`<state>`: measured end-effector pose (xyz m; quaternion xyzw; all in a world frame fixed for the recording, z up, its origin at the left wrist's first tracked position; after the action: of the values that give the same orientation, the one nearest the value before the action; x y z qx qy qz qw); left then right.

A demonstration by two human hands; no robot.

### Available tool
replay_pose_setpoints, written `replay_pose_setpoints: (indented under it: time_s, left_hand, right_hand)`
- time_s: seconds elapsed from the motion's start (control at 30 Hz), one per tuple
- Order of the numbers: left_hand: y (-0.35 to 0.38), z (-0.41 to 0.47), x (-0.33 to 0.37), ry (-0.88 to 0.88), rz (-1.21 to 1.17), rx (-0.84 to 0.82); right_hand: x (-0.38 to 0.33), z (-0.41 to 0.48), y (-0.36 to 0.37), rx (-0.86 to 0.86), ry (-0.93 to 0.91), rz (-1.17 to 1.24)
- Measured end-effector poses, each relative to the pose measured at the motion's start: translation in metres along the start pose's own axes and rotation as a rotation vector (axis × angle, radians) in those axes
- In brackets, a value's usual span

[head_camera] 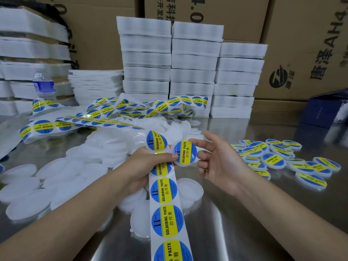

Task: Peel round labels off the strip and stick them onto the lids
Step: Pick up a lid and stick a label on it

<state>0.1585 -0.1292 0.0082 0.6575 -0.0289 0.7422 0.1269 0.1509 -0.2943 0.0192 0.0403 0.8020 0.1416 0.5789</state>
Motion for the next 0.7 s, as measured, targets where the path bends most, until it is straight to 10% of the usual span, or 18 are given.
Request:
replay_pose_setpoints:
  time_s: [0.7]
  left_hand:
    - [-0.0006, 0.0005, -0.0015, -0.003, -0.025, 0.018]
  right_hand:
    - [-0.0001, 0.0007, -0.0006, -0.009, -0.015, -0.044]
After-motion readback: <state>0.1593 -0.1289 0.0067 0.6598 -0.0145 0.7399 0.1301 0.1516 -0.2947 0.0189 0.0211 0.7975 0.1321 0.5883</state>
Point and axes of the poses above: each hand's wrist, its own z-axis towards the middle knuckle, its own y-axis out of the palm, x = y × z, the point moved 4 cm from there along z, towards the middle knuckle, and after that the axes turned 9 degrees about y, right-handed, at the moved point
